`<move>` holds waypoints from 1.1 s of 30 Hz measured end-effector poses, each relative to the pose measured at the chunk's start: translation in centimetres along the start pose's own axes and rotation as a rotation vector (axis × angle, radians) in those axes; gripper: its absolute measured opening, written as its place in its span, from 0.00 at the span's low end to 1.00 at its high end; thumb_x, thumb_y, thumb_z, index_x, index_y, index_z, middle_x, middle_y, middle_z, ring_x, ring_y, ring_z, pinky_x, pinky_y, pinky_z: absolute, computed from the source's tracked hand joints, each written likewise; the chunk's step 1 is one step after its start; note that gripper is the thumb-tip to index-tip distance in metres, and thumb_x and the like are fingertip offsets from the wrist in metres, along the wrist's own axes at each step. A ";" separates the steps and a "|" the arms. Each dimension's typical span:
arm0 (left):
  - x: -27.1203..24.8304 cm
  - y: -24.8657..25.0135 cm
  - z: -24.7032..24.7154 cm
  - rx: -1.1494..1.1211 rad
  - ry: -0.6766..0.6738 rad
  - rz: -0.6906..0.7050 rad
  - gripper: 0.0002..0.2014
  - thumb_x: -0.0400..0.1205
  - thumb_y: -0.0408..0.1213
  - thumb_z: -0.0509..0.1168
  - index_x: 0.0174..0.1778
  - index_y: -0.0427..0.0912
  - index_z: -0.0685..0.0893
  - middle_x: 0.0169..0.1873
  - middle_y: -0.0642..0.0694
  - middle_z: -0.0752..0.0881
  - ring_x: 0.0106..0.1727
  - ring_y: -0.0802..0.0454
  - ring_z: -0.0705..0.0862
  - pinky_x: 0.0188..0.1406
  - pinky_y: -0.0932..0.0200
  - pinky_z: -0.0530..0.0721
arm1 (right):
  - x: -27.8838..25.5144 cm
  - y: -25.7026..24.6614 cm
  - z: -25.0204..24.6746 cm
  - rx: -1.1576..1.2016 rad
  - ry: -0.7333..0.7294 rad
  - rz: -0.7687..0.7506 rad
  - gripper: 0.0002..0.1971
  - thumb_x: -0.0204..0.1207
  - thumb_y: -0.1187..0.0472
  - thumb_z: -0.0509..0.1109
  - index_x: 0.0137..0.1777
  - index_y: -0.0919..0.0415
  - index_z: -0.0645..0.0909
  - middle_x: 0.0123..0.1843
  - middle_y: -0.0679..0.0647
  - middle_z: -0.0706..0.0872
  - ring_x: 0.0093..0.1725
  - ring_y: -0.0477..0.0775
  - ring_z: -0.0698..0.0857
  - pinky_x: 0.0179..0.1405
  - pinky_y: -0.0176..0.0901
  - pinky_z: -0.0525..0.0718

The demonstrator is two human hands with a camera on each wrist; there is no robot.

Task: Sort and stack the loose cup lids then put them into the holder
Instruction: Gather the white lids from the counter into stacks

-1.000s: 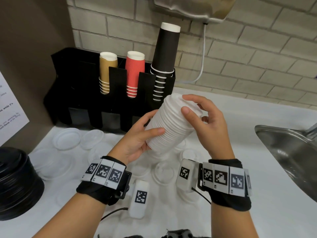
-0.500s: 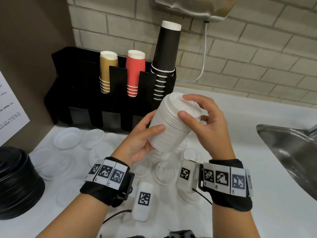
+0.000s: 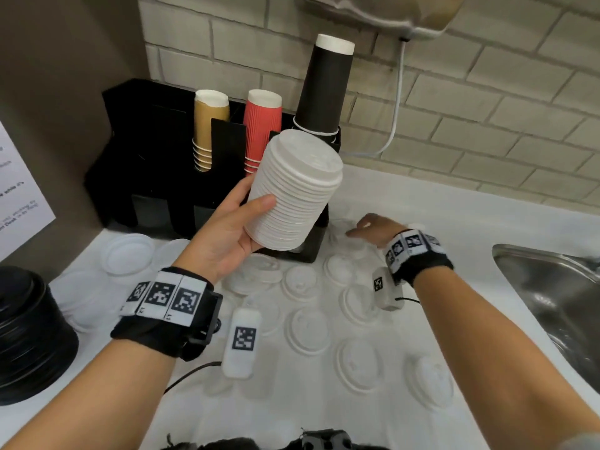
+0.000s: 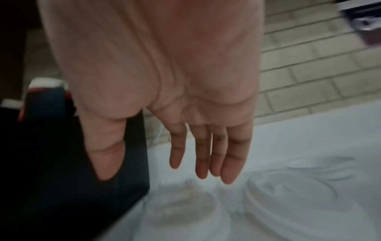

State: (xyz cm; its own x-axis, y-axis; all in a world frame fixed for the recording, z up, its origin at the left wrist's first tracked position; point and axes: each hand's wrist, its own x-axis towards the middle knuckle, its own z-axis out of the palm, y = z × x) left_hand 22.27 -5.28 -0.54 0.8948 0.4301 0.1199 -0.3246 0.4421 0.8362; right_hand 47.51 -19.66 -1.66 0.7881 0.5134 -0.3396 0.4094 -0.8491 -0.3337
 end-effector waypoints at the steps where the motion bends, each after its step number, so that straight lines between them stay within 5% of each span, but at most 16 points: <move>1: 0.0 0.1 -0.1 0.004 0.002 0.005 0.48 0.53 0.53 0.87 0.70 0.50 0.78 0.62 0.49 0.88 0.64 0.48 0.87 0.45 0.54 0.89 | 0.8 -0.1 0.8 -0.111 -0.006 0.007 0.35 0.73 0.42 0.72 0.74 0.62 0.69 0.70 0.60 0.77 0.67 0.62 0.78 0.60 0.47 0.78; 6: -0.2 0.3 -0.9 0.021 0.037 0.010 0.48 0.52 0.53 0.88 0.70 0.52 0.78 0.59 0.51 0.89 0.61 0.50 0.88 0.44 0.56 0.89 | 3.2 -0.4 3.1 -0.294 0.004 -0.012 0.45 0.62 0.37 0.76 0.74 0.58 0.64 0.70 0.62 0.77 0.67 0.67 0.79 0.64 0.59 0.79; 13: -0.4 0.2 -1.5 0.038 0.073 0.026 0.48 0.51 0.55 0.87 0.70 0.54 0.79 0.61 0.50 0.89 0.62 0.49 0.88 0.43 0.55 0.89 | 4.8 0.1 3.4 -0.349 -0.029 -0.014 0.39 0.73 0.45 0.73 0.77 0.61 0.61 0.73 0.64 0.73 0.70 0.66 0.76 0.67 0.58 0.77; 21: -0.3 -0.3 -1.0 -0.010 0.033 -0.005 0.46 0.54 0.53 0.87 0.70 0.52 0.79 0.63 0.48 0.88 0.64 0.46 0.87 0.46 0.52 0.90 | 0.9 0.6 -1.7 -0.332 -0.012 -0.012 0.29 0.70 0.42 0.66 0.71 0.43 0.63 0.69 0.59 0.70 0.69 0.63 0.69 0.52 0.52 0.69; 24: -0.3 -1.0 -0.7 -0.071 0.007 -0.022 0.46 0.55 0.52 0.87 0.70 0.50 0.79 0.65 0.46 0.87 0.67 0.45 0.85 0.50 0.52 0.90 | -2.2 0.5 -3.7 -0.075 -0.007 -0.084 0.27 0.74 0.42 0.65 0.72 0.41 0.63 0.69 0.60 0.70 0.66 0.62 0.73 0.57 0.52 0.70; 29: 0.0 -2.1 0.3 -0.186 -0.006 -0.058 0.45 0.54 0.53 0.87 0.69 0.50 0.80 0.65 0.46 0.87 0.66 0.47 0.86 0.51 0.51 0.90 | -9.7 -1.6 -3.8 0.622 0.196 -0.477 0.23 0.64 0.42 0.63 0.62 0.33 0.69 0.50 0.47 0.80 0.50 0.46 0.80 0.46 0.39 0.75; 33: 0.0 -2.7 0.8 -0.226 0.019 -0.110 0.49 0.51 0.54 0.89 0.69 0.49 0.80 0.63 0.46 0.88 0.63 0.47 0.88 0.46 0.50 0.90 | -14.0 -3.3 -2.0 0.869 0.351 -0.676 0.18 0.65 0.38 0.64 0.57 0.27 0.74 0.49 0.42 0.82 0.50 0.38 0.82 0.45 0.27 0.79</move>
State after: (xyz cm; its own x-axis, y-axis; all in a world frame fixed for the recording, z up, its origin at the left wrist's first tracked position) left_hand 23.35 -7.11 -2.39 0.9231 0.3839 0.0227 -0.2878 0.6506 0.7028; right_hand 36.09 -24.31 5.93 0.6688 0.6521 0.3570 0.4496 0.0276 -0.8928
